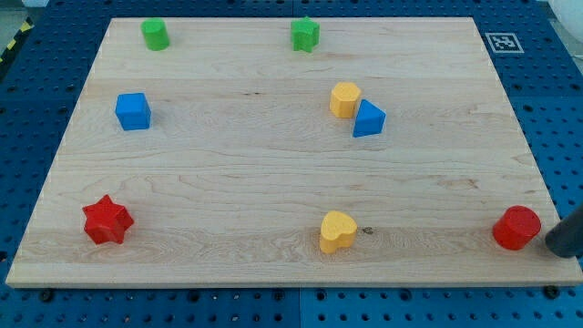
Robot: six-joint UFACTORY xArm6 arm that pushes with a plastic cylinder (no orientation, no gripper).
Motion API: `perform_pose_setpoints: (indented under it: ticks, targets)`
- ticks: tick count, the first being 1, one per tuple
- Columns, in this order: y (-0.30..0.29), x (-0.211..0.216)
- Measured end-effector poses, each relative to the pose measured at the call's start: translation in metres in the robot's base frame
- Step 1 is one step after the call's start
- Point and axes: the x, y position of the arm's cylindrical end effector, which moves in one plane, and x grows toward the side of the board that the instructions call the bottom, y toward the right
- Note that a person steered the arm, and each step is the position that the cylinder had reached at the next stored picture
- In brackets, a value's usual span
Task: Move the red circle diagonal top right to the yellow heart
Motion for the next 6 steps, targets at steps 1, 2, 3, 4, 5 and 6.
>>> perform_pose_setpoints:
  ticks: [1,2,3,4,5,6]
  targets:
    - [-0.011,-0.008]
    - [-0.032,-0.009]
    - [-0.055,-0.009]
    - [-0.08,-0.013]
    - [-0.105,-0.013]
    - [-0.129,-0.016]
